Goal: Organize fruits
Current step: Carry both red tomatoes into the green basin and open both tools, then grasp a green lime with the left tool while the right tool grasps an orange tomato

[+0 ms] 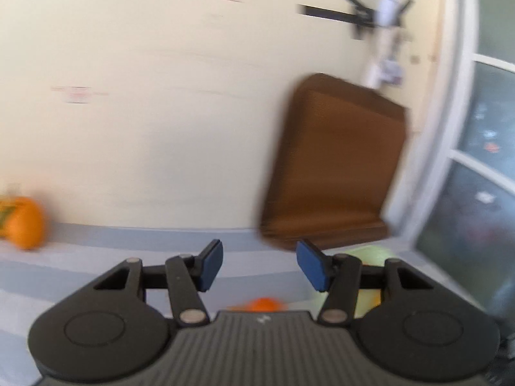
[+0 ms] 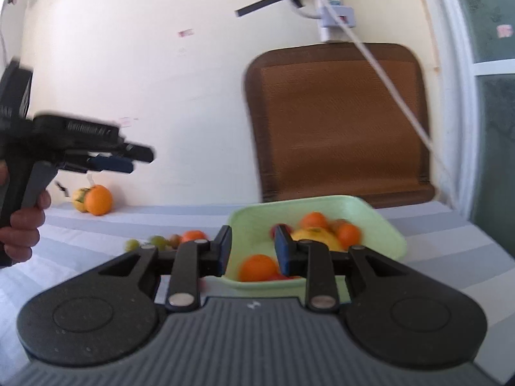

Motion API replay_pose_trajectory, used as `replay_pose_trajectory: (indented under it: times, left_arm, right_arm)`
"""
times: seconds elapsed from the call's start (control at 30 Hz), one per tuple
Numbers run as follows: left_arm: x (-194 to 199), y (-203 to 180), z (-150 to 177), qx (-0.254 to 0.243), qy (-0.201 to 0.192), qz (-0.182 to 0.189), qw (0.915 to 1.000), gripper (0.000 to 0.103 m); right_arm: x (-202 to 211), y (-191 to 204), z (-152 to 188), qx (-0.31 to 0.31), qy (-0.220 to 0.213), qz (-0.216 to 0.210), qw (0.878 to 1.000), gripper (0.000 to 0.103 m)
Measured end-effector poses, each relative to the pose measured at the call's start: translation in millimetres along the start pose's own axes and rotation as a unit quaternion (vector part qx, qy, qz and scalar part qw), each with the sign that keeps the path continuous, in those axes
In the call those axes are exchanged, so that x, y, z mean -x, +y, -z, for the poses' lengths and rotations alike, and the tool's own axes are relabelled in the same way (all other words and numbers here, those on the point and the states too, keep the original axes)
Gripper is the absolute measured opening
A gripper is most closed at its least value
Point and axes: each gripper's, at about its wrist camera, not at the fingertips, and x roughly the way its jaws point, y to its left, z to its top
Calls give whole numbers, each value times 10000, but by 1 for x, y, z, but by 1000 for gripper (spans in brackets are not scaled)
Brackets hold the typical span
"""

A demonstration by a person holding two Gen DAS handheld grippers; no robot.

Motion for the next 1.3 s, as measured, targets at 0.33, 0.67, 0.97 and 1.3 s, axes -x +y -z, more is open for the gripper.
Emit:
replay_pose_trajectory:
  times: [0.33,0.67,0.97,1.3]
  left_arm:
    - [-24,24,63,-757,641,-430,9941,76]
    - [-54,27,73,-825,1131,-172,9900,28]
    - [-16,26,93,-539,980,123,9937,29]
    - [-20,7,100,-973,994,71,9903,29]
  right_arm:
    - [-70,63,-5,791,887,-606,9911,32]
    - [-111,69,-31,561,1254,-768,9875,32]
    - [-126,86,-5,1138,1555,-94,9812,32]
    - [-150,88,3,1820,1671,238,9687,39]
